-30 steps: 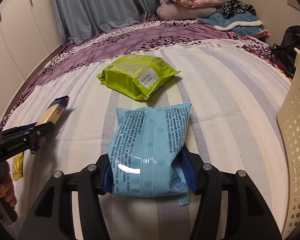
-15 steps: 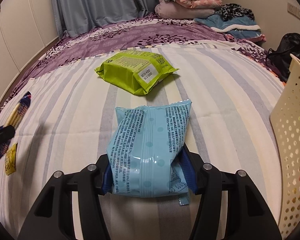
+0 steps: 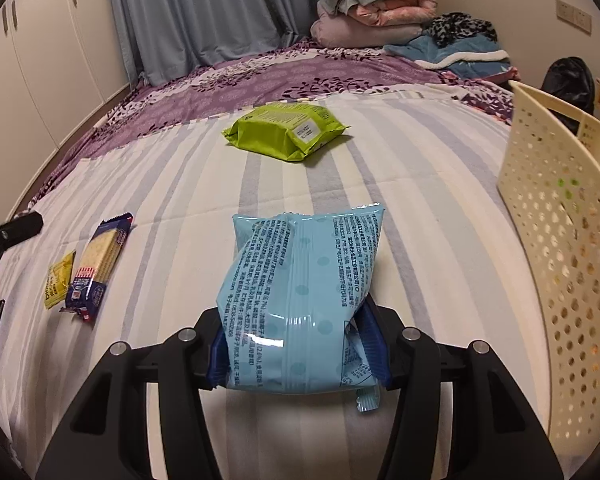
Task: Organize snacks
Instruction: 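Drop the blue pack into the basket from the right tool while the left carries crackers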
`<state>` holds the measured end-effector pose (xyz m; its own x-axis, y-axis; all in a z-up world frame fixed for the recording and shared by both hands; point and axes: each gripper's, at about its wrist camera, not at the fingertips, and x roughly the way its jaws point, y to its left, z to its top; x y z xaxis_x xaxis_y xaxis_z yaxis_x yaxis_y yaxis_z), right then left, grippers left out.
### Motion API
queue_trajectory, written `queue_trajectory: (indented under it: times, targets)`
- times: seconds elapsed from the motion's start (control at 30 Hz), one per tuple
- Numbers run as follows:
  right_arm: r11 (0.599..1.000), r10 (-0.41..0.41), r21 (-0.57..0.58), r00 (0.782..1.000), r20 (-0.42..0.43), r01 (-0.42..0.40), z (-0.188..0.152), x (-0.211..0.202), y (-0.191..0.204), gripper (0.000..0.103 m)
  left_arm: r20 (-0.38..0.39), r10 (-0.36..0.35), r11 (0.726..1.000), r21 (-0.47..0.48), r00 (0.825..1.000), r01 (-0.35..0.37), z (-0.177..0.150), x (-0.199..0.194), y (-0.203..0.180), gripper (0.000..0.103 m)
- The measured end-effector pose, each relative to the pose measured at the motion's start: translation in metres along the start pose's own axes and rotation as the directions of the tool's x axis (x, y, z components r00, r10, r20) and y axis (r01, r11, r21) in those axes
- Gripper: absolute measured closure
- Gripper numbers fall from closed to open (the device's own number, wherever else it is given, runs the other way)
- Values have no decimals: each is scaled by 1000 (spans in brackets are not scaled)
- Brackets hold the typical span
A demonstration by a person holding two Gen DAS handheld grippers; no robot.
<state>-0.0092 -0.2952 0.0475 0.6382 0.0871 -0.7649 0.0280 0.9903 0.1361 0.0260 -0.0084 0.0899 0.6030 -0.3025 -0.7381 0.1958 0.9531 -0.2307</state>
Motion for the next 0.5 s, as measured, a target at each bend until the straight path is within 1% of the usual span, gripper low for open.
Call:
queue_trajectory:
  times: [0.13,0.17,0.23,0.33,0.5]
  targets:
    - [999,13,29,1000,18,-13,-5,-13,-8,49,-37,-3,1000,-4,999,3,-7,11,0,57]
    - [999,15,31,1000,22,-16,-5,-16,-8,49,-46,1,1000,-5,999,-1,-9,14,0,55]
    - [999,26,37,999,32,-27,-7,-21,-10,49,-66,14,1000,4,998,-14,-13,23,-2,53]
    - [998,39,43,998,48,-41,-9,-29,-11,49,-96,45,999,18,994,-43,-19,38,-2,53]
    - [997,51,51,995,90,-56,-9,-49,-16,49,-124,80,997,10,989,-80,-23,58,4,53]
